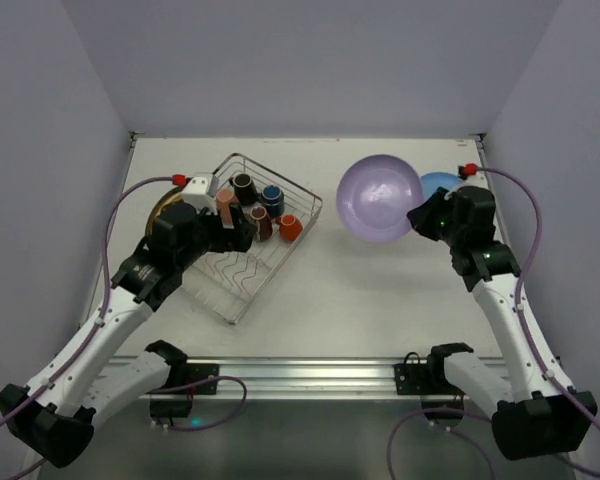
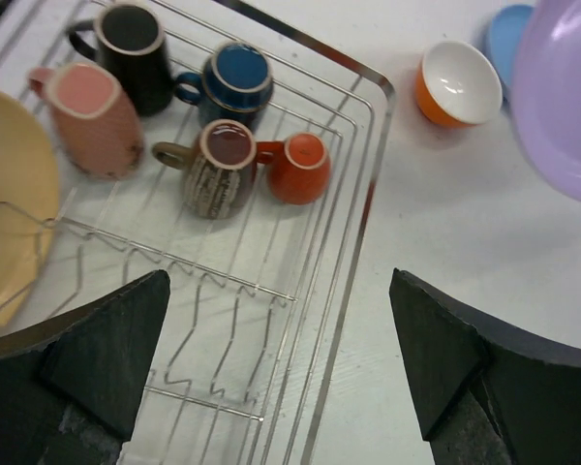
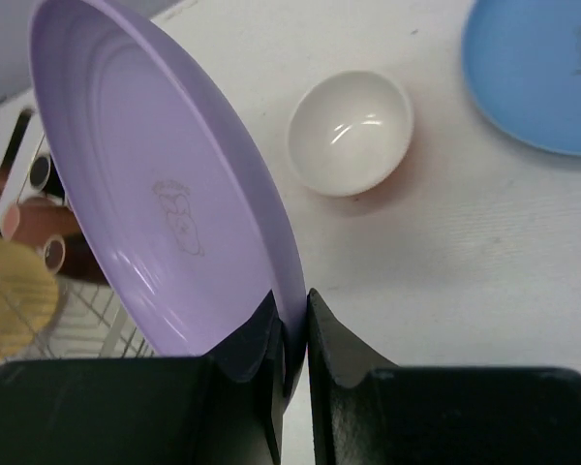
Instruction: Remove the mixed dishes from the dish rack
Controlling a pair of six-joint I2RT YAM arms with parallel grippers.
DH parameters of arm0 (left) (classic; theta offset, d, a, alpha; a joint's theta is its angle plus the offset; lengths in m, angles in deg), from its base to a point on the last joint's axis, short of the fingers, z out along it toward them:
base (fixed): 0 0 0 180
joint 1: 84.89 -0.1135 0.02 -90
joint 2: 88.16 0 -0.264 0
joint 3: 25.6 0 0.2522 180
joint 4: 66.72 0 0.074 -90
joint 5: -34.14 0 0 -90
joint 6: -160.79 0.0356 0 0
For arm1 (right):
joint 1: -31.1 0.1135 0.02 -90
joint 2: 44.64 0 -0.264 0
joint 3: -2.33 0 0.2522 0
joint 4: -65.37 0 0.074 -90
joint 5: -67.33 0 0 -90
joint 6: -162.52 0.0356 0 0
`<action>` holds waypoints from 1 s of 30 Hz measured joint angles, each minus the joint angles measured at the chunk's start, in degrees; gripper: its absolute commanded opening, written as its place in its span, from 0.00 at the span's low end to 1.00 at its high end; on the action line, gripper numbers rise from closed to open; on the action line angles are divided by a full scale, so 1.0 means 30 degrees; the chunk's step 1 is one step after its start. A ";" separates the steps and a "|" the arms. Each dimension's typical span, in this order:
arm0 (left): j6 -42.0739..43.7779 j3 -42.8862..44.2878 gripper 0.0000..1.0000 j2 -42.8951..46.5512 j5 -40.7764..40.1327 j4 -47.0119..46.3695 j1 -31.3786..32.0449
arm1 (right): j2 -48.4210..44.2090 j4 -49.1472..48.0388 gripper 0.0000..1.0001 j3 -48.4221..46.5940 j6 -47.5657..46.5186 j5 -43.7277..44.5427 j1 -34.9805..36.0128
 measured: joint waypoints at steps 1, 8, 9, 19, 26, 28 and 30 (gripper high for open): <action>0.0255 0.0299 1.00 0.0386 -0.0612 0.0561 0.0000 | -0.0372 -0.0117 0.00 0.0357 0.0386 -0.0240 -0.1392; 0.1938 0.0350 1.00 0.5085 -0.3570 0.3242 0.0000 | -0.0452 -0.3475 0.00 0.2827 0.5107 -0.3461 -1.1147; 0.2040 -0.0102 1.00 0.5850 -0.3657 0.3045 0.0000 | -0.0189 -0.4087 0.00 0.3359 0.6040 -0.3672 -1.2116; 0.2135 -0.3417 1.00 0.8262 -0.4546 0.2514 0.0000 | 0.7927 -0.7708 0.00 0.3082 0.9872 -0.4503 -1.3697; 0.2127 -0.3599 1.00 0.8196 -0.4248 0.2346 0.0000 | 1.1693 -0.7956 0.06 0.0117 0.9595 -0.4357 -1.3712; 0.2127 -0.3599 1.00 0.8225 -0.4218 0.2339 0.0000 | 1.2254 -0.7963 0.07 -0.0233 0.9369 -0.4328 -1.3704; 0.2120 -0.3599 1.00 0.8269 -0.4218 0.2331 0.0000 | 1.2757 -0.7832 0.08 -0.0568 0.9085 -0.4102 -1.3661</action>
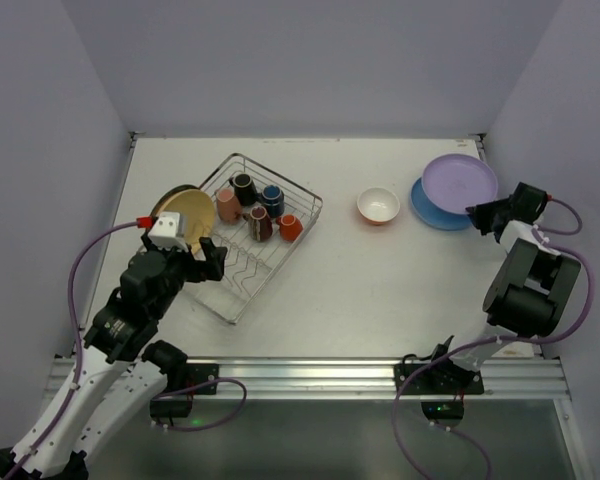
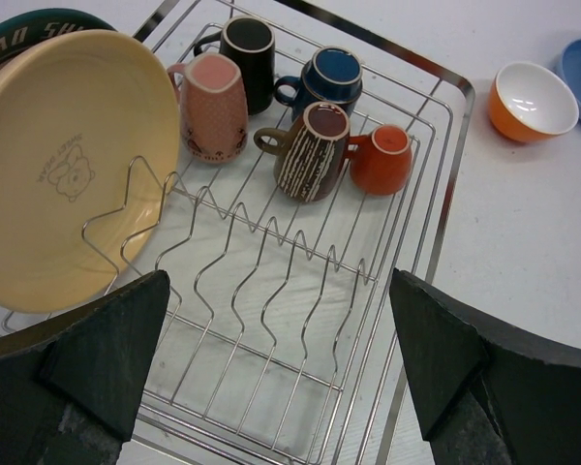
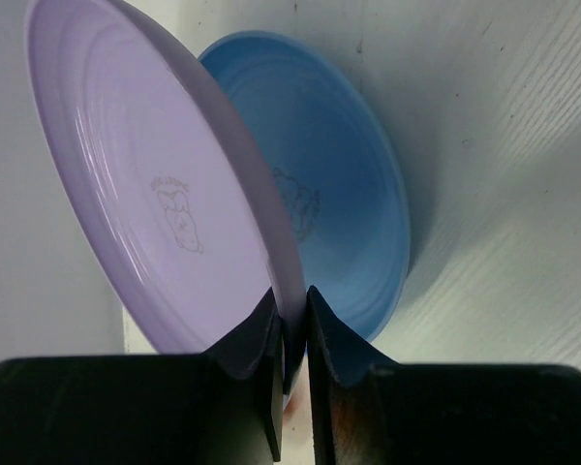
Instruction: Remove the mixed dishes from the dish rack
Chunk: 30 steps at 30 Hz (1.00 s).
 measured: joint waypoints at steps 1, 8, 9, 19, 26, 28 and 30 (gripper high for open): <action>-0.0007 -0.0007 1.00 0.0029 0.0007 0.0000 0.0000 | 0.0182 0.0022 0.08 -0.0117 -0.0131 0.0226 0.0080; -0.0036 -0.0007 1.00 -0.0022 0.0022 0.0000 0.0000 | 0.0787 0.0080 0.07 -0.0175 -0.0306 0.0743 0.0262; -0.0036 -0.0007 1.00 -0.0044 0.0022 0.0000 0.0000 | 0.0925 0.0080 0.06 -0.0175 -0.0342 0.0758 0.0306; -0.0029 -0.0007 1.00 -0.0284 0.0044 0.0000 0.0000 | 0.1770 0.0692 0.32 -0.0240 -0.0685 0.0940 0.1202; -0.0029 -0.0007 1.00 -0.0364 0.0080 0.0000 0.0000 | 0.1537 0.0838 0.62 -0.0335 -0.0816 0.1515 0.1297; -0.0029 -0.0007 1.00 -0.0357 0.0131 0.0000 0.0000 | 0.1188 0.1071 0.68 -0.0350 -0.0976 0.1960 0.1450; -0.0022 -0.0007 1.00 -0.0328 0.0153 0.0000 0.0000 | 0.0852 0.1515 0.76 -0.0364 -0.1122 0.2470 0.1639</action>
